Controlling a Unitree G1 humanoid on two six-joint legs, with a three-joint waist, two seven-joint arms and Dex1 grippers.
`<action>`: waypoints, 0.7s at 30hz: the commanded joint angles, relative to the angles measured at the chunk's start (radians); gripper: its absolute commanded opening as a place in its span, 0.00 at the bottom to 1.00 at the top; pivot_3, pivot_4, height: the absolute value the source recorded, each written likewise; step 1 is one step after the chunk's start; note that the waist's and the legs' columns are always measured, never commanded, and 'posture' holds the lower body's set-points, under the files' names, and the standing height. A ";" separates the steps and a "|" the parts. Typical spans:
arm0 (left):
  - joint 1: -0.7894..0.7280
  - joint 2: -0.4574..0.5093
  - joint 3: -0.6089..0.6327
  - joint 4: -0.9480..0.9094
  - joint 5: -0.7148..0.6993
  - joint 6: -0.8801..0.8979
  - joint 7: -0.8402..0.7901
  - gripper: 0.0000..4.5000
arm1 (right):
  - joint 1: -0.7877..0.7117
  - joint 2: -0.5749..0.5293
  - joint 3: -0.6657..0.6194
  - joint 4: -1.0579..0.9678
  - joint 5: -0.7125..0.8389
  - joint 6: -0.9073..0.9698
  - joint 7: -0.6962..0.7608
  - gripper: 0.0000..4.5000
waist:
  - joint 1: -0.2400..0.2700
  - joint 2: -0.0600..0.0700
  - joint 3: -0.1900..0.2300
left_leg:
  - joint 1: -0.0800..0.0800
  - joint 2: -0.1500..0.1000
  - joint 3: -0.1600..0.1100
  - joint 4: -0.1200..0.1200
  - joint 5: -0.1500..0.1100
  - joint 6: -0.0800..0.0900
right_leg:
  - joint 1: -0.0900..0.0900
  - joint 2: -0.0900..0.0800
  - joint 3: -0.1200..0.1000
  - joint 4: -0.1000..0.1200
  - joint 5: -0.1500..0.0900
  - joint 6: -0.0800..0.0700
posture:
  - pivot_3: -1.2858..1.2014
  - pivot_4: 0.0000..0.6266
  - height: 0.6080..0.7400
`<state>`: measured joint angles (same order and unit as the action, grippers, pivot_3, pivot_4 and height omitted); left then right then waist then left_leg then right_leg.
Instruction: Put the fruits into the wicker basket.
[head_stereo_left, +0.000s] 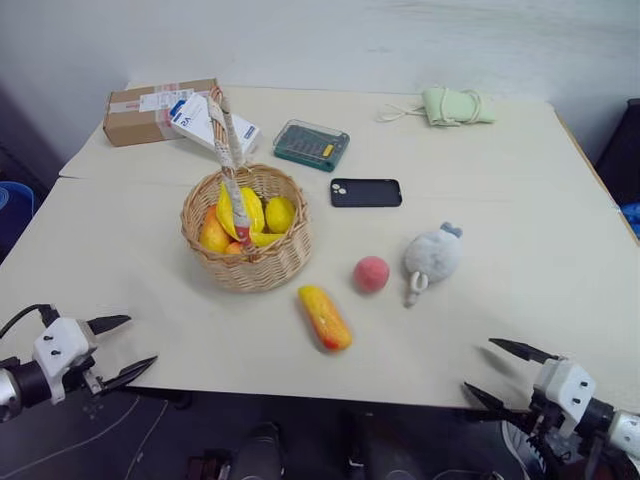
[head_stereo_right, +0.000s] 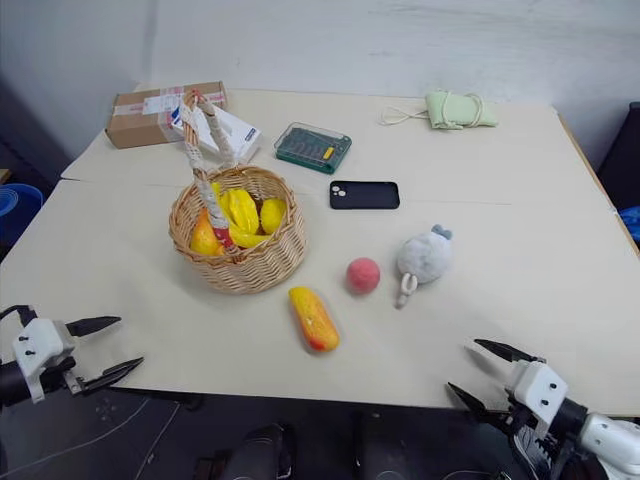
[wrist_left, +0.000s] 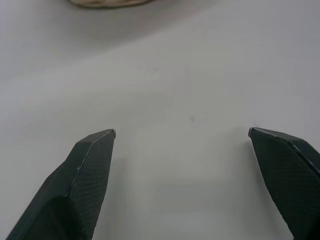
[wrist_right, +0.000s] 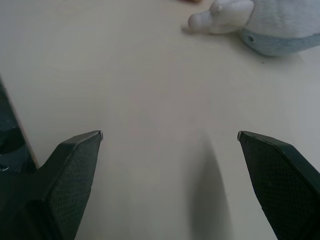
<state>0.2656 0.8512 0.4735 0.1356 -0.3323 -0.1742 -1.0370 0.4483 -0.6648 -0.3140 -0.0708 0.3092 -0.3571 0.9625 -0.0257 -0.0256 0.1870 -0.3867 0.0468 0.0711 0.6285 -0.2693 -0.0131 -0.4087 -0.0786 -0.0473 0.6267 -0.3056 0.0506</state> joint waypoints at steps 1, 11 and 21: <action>-0.013 0.014 0.050 -0.023 -0.040 0.018 0.003 1.00 | 0.006 0.002 -0.013 -0.032 0.006 0.012 -0.022 0.99 | 0.000 0.000 0.000 | 0.000 0.000 0.000 0.000 0.000 0.000 | 0.000 0.000 0.000 0.000 0.000 0.000 | 0.52 0.24 1.00; 0.009 0.076 0.083 -0.114 -0.223 0.303 -0.136 1.00 | 0.003 0.035 -0.020 -0.087 0.043 0.064 -0.086 0.99 | 0.000 0.000 0.000 | 0.000 0.000 0.000 0.000 0.000 0.000 | 0.000 0.000 -0.001 0.001 0.000 0.000 | 0.52 0.24 1.00; -0.283 0.256 0.217 -0.398 -0.737 0.886 -0.010 1.00 | -0.175 -0.028 -0.080 -0.362 0.376 0.604 -0.311 0.99 | -0.005 0.001 0.000 | 0.001 0.000 0.000 0.002 0.003 -0.001 | 0.003 -0.002 -0.001 0.002 -0.001 -0.003 | 0.52 0.24 1.00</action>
<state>-0.0196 1.1017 0.6937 -0.2416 -1.0401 0.6683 -1.0448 0.2872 -0.6773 -0.3716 -0.4025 0.6413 0.1735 0.6861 -0.0305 -0.0245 0.1871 -0.3854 0.0470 0.0733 0.6299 -0.2667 -0.0137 -0.4063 -0.0799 -0.0471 0.6281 -0.3059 0.0494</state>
